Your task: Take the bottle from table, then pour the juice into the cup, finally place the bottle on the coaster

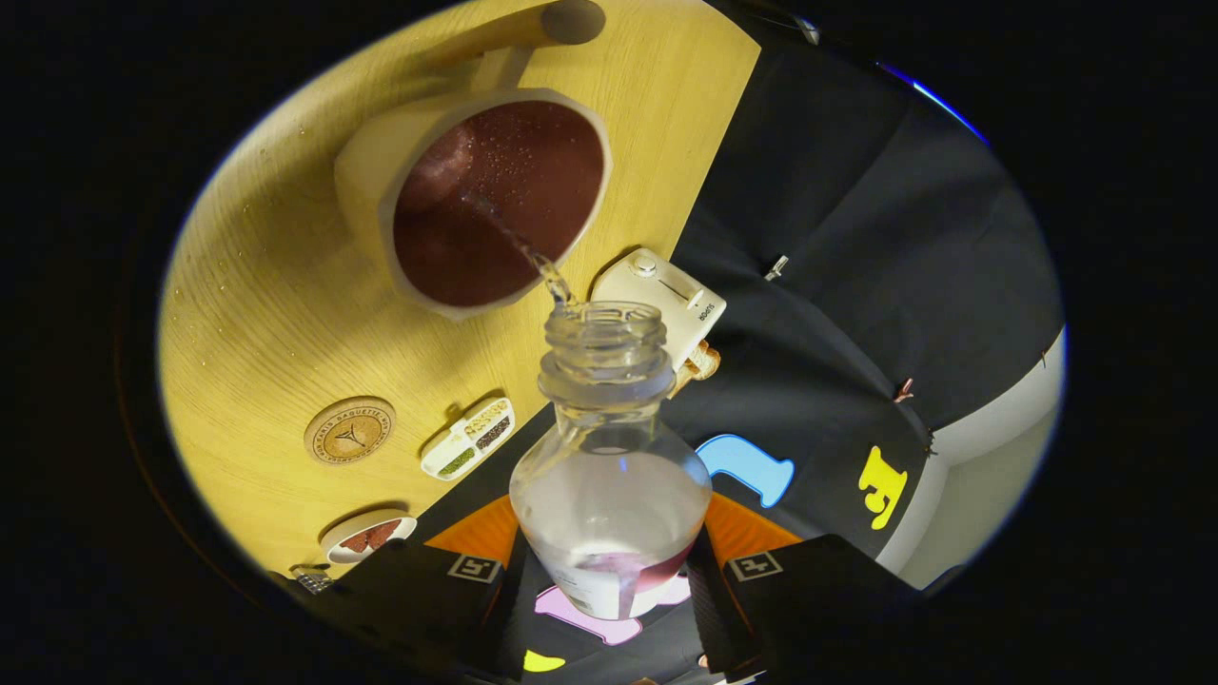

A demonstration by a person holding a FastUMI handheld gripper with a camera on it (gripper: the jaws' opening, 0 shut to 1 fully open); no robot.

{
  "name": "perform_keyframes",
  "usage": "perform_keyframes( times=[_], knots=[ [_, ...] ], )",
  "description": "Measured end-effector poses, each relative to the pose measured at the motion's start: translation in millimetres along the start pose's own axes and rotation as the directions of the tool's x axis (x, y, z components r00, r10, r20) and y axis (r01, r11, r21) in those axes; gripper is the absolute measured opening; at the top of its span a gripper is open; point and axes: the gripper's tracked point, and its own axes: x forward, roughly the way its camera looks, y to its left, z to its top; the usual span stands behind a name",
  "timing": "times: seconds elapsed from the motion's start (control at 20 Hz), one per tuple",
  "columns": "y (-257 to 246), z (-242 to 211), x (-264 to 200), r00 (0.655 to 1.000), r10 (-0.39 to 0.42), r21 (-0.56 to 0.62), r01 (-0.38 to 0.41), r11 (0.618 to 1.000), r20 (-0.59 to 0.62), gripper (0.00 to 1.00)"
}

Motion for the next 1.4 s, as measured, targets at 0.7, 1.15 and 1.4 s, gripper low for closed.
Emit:
perform_keyframes(
  times=[0.7,1.15,1.4],
  knots=[
    [-7.7,-0.5,-1.0,0.999,-0.023,-0.115,0.027,0.993,0.034,0.71],
    [-12.0,-4.3,1.1,0.999,-0.040,-0.112,0.043,0.993,0.026,0.71],
    [-14.7,-7.8,0.9,0.998,-0.054,-0.109,0.056,0.992,0.025,0.71]
  ],
)
